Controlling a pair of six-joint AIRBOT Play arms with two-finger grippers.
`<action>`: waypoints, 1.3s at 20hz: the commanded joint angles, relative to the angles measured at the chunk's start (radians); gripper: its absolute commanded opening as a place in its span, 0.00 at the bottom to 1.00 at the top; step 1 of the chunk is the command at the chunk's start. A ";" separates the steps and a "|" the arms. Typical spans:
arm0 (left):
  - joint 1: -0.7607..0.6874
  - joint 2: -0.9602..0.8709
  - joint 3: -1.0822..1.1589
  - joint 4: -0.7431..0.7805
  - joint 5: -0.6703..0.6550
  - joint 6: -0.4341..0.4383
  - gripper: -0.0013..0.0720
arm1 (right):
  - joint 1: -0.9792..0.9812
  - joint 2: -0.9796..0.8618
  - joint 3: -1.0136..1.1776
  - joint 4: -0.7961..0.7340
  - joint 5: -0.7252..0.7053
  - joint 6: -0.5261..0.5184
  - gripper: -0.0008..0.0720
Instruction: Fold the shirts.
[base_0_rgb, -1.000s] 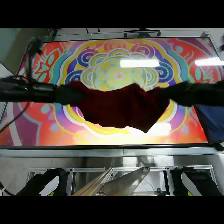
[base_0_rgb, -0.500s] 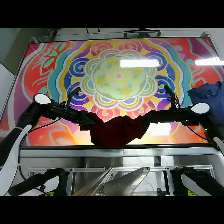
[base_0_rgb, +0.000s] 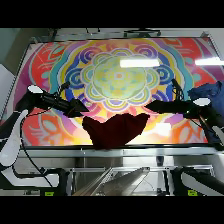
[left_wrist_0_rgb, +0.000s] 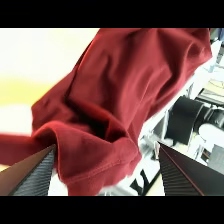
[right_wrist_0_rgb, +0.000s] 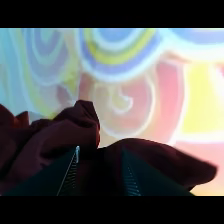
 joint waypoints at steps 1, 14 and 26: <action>0.015 0.079 -0.108 0.037 0.026 0.016 1.00 | -0.074 0.016 0.019 -0.031 0.071 -0.007 0.49; -0.177 0.165 -0.208 -0.040 0.078 0.048 0.04 | -0.082 0.016 0.019 -0.050 0.134 -0.003 0.61; -0.028 0.164 0.365 -0.393 0.688 0.055 0.05 | -0.082 0.016 0.018 -0.050 0.127 0.001 0.61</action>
